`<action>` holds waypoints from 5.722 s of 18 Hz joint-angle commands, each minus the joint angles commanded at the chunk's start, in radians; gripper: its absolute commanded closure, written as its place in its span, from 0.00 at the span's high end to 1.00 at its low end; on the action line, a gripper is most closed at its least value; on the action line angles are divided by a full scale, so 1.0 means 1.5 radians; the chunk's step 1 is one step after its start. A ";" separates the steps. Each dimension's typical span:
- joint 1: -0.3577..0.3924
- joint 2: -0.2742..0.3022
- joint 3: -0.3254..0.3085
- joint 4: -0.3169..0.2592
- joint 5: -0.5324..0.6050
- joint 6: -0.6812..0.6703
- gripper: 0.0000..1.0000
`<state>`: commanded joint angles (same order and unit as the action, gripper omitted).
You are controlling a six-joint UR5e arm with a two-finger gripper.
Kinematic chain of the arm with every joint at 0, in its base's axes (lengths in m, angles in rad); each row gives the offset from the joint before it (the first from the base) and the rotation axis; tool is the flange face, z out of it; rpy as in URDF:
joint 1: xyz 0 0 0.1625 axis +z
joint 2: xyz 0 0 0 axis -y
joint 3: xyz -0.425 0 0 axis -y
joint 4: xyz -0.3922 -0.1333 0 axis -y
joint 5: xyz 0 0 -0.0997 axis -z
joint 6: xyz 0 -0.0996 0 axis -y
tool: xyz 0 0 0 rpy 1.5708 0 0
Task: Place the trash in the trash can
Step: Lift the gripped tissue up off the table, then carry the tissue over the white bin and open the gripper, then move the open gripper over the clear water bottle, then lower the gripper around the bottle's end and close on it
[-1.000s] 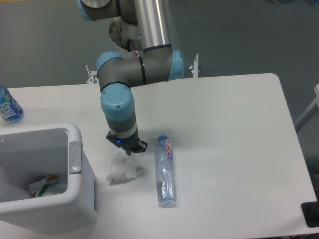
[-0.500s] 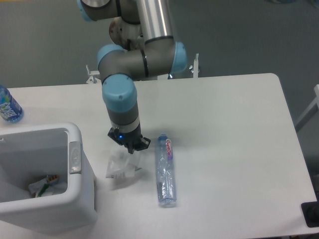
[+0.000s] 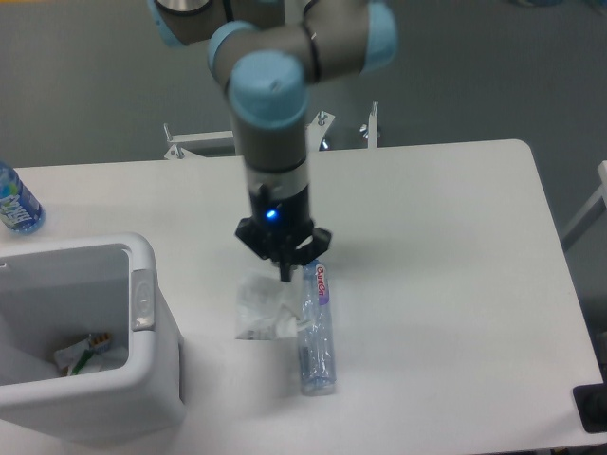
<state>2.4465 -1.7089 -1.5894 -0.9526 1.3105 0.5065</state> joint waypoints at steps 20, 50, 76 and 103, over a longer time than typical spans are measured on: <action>0.051 0.027 0.110 0.002 -0.239 -0.222 0.00; -0.194 -0.036 0.070 0.012 -0.236 -0.228 0.83; -0.014 -0.139 0.122 0.022 -0.060 -0.211 1.00; -0.056 -0.315 0.055 0.054 0.051 -0.049 1.00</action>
<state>2.3625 -2.1813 -1.5063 -0.8713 1.3865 0.4326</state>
